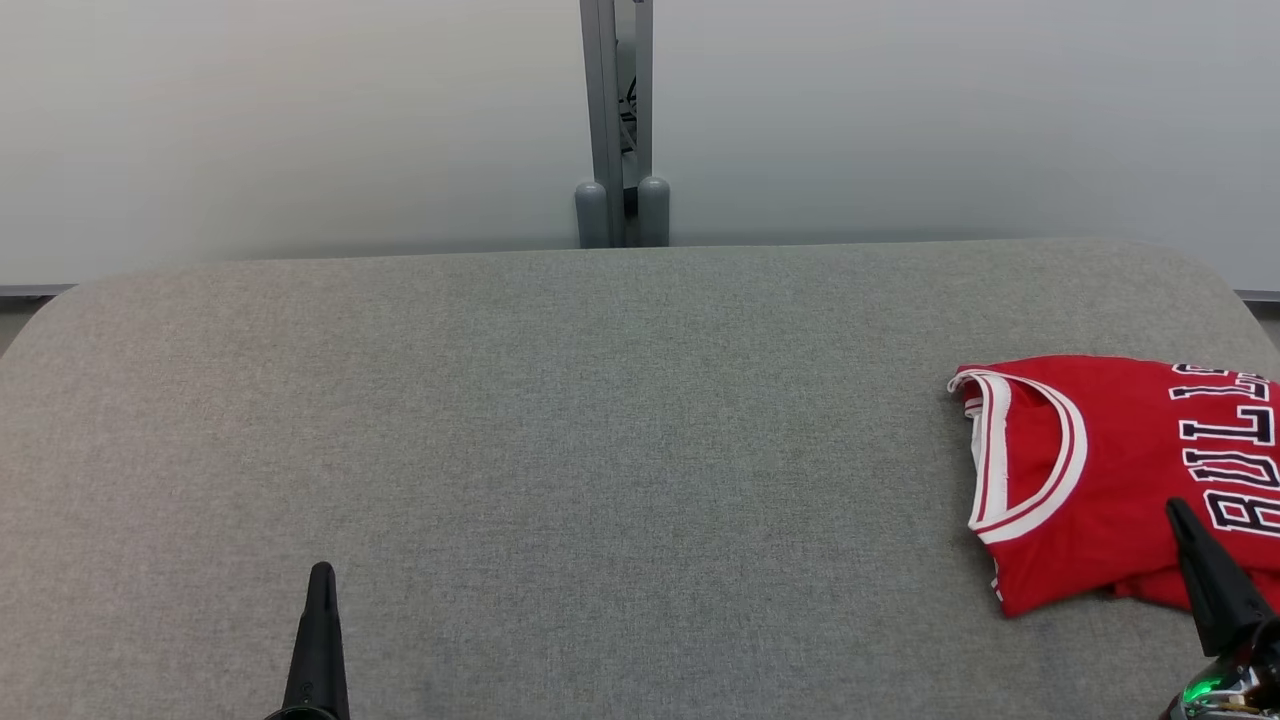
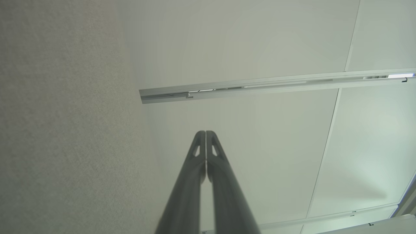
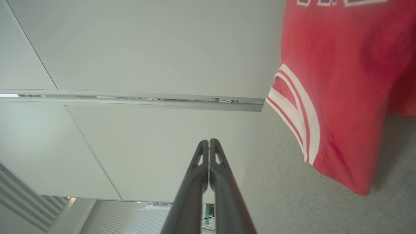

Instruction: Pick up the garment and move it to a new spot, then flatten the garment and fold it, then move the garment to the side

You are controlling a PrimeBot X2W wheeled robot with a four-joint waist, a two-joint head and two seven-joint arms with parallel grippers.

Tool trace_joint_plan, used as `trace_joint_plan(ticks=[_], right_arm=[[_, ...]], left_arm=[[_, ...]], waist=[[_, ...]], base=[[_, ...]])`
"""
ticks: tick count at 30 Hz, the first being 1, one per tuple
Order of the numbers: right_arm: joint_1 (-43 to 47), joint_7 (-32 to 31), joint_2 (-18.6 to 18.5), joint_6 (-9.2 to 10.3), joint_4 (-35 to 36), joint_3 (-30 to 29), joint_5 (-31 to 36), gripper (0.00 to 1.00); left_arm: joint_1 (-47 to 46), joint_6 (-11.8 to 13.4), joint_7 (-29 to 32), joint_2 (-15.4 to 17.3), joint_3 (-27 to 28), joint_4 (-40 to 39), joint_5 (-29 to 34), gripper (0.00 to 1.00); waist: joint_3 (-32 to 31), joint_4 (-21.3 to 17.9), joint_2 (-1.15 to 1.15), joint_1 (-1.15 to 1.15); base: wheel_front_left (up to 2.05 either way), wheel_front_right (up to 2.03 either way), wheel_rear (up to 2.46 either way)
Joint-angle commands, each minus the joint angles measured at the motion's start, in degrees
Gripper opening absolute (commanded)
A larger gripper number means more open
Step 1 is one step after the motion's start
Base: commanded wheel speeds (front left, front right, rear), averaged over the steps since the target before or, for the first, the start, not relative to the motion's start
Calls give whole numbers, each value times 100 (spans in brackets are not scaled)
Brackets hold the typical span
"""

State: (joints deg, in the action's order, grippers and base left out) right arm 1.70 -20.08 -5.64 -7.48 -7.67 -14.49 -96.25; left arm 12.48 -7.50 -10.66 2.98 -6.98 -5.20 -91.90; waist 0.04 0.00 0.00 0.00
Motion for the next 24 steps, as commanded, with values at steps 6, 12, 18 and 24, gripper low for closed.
trace_joint_plan(ticks=[6, 12, 18, 24], right_arm=[[-58, -46, -3, -2, 0, -46, 40, 0], [-61, -57, 6, -2, -1, -56, 51, 0], [-65, -60, 15, -2, -2, -68, 59, 0], [-68, -70, 24, -2, -3, -78, 65, 0]], left_arm=[[34, -24, 0, 12, 24, -26, 2, 0], [34, -24, 0, 12, 25, -26, 2, 0], [34, -24, 1, 11, 25, -26, 3, 0], [34, -24, 3, 10, 27, -26, 4, 0]], waist=[[0, 0, 0, 0], [0, 0, 0, 0], [0, 0, 0, 0], [0, 0, 0, 0]], base=[[0, 0, 0], [0, 0, 0], [0, 0, 0], [0, 0, 0]])
